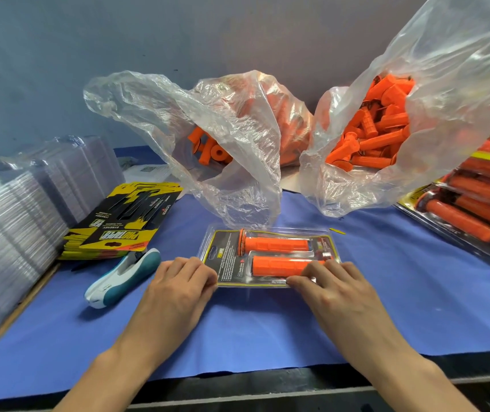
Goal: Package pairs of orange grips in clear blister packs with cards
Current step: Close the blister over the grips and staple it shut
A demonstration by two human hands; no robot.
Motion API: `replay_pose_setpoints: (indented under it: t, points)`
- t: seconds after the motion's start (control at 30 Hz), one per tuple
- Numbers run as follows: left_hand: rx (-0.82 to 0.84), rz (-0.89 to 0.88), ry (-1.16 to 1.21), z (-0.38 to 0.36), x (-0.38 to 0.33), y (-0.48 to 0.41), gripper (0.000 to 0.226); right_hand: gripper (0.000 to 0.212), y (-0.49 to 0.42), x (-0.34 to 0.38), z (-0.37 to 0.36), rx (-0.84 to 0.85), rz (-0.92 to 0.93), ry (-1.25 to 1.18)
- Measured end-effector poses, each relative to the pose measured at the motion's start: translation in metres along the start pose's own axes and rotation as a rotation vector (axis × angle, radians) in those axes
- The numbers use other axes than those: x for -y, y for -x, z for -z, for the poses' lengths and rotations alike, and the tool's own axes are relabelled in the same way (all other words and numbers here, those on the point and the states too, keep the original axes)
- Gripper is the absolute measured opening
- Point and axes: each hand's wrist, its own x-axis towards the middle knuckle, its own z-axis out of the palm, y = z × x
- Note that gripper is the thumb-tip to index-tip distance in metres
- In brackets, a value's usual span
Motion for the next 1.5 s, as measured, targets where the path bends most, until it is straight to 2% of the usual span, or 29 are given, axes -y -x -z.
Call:
replay_pose_setpoints:
  t: [0.2,0.37,0.47,0.6,0.67,0.73,0.77,0.8,0.87,0.97,1.03,1.1,1.2,1.4,1.5]
  points:
    - [-0.024,-0.135,0.011,-0.013,-0.037,-0.016,0.013,0.044,-0.005,0.007,-0.001,-0.03,-0.001,0.005]
    - [-0.042,-0.125,0.034,-0.013,-0.05,-0.032,0.006,0.04,-0.005,0.008,-0.003,-0.077,-0.009,0.035]
    - [-0.044,-0.108,0.057,-0.011,-0.047,-0.038,0.012,0.011,-0.004,0.005,0.0,-0.144,-0.035,0.035]
    - [-0.013,-0.063,0.076,-0.01,-0.045,-0.037,0.017,0.026,-0.004,0.004,-0.001,-0.193,-0.063,0.026]
    - [0.016,-0.055,0.099,-0.008,-0.046,-0.034,0.016,0.022,-0.004,0.007,-0.004,-0.169,-0.029,0.049]
    - [0.04,-0.075,0.099,-0.007,-0.047,-0.029,0.001,0.018,-0.004,0.009,-0.005,-0.155,-0.011,0.057]
    - [0.054,-0.062,0.096,-0.004,-0.046,-0.026,0.011,0.018,-0.005,0.009,-0.005,-0.153,-0.017,0.053]
    - [0.054,-0.039,0.099,-0.002,-0.042,-0.023,0.023,0.019,-0.005,0.008,-0.005,-0.154,-0.025,0.048]
    - [-0.013,0.119,0.113,0.008,-0.023,-0.018,0.039,0.02,-0.006,0.008,-0.006,-0.16,-0.042,0.049]
    - [-0.042,0.491,-0.017,0.023,0.024,-0.01,0.039,0.021,-0.005,0.01,-0.006,-0.164,-0.043,0.052]
    - [0.105,0.745,-0.076,0.027,0.054,0.0,0.047,0.021,-0.004,0.01,-0.006,-0.165,-0.044,0.05]
    - [0.327,0.898,-0.056,0.024,0.075,0.013,0.061,0.022,-0.006,0.01,-0.006,-0.17,-0.047,0.044]
    - [0.502,0.907,-0.021,0.013,0.087,0.023,0.068,0.021,-0.008,0.011,-0.008,-0.17,-0.051,0.043]
    - [0.433,0.845,-0.123,0.004,0.085,0.015,0.068,0.028,-0.011,0.015,-0.01,-0.191,-0.065,0.033]
    - [0.419,0.895,-0.021,0.01,0.08,0.01,0.065,0.027,-0.012,0.015,-0.01,-0.2,-0.087,0.026]
